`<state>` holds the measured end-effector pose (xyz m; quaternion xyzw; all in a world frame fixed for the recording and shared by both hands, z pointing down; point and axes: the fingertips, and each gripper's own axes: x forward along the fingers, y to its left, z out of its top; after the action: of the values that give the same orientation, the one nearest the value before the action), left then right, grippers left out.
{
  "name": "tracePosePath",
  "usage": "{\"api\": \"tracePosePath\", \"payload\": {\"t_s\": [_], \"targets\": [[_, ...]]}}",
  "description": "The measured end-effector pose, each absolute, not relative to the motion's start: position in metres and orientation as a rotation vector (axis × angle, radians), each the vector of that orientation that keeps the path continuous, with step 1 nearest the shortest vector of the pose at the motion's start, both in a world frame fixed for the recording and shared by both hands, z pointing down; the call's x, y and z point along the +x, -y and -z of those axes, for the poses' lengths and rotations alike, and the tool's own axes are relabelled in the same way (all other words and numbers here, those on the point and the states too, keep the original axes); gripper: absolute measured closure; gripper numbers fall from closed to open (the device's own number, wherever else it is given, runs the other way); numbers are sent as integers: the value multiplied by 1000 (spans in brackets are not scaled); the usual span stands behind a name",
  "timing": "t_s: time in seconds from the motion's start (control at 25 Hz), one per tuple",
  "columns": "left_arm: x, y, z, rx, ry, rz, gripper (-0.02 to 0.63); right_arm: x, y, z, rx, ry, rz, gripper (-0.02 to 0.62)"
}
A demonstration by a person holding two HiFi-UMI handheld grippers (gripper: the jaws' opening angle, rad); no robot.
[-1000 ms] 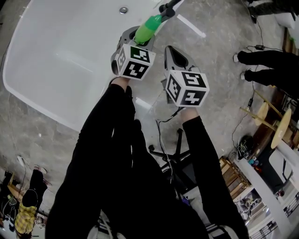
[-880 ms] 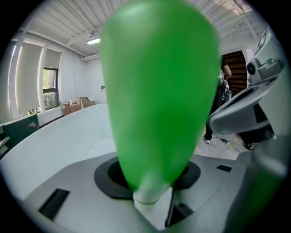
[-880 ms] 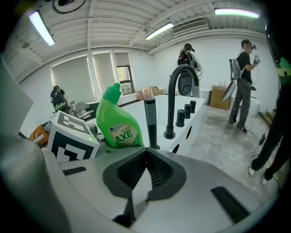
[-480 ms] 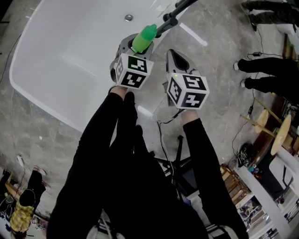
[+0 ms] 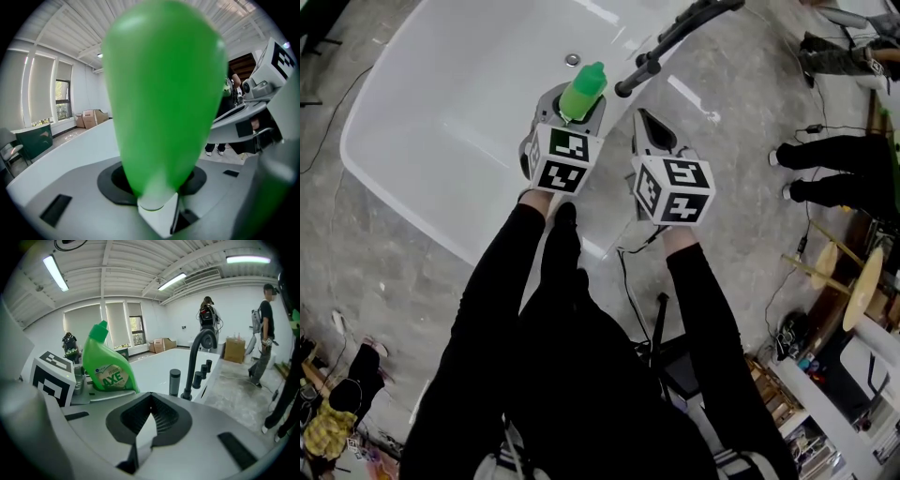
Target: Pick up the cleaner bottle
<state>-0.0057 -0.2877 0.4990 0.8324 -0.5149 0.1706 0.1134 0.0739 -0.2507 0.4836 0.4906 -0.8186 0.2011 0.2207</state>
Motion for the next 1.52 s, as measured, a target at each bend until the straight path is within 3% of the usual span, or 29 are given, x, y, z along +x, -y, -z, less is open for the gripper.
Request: {"api": "tracePosePath", "payload": {"t_s": [0.64,1.52], "targets": [[-68,260,-442,2367,1652,-472,412,6,251,-434,1219,2421,-461,594],[-211,217,-397,2151,1934,-447,413,-117,239,-391,921,2585,-322,594]]}}
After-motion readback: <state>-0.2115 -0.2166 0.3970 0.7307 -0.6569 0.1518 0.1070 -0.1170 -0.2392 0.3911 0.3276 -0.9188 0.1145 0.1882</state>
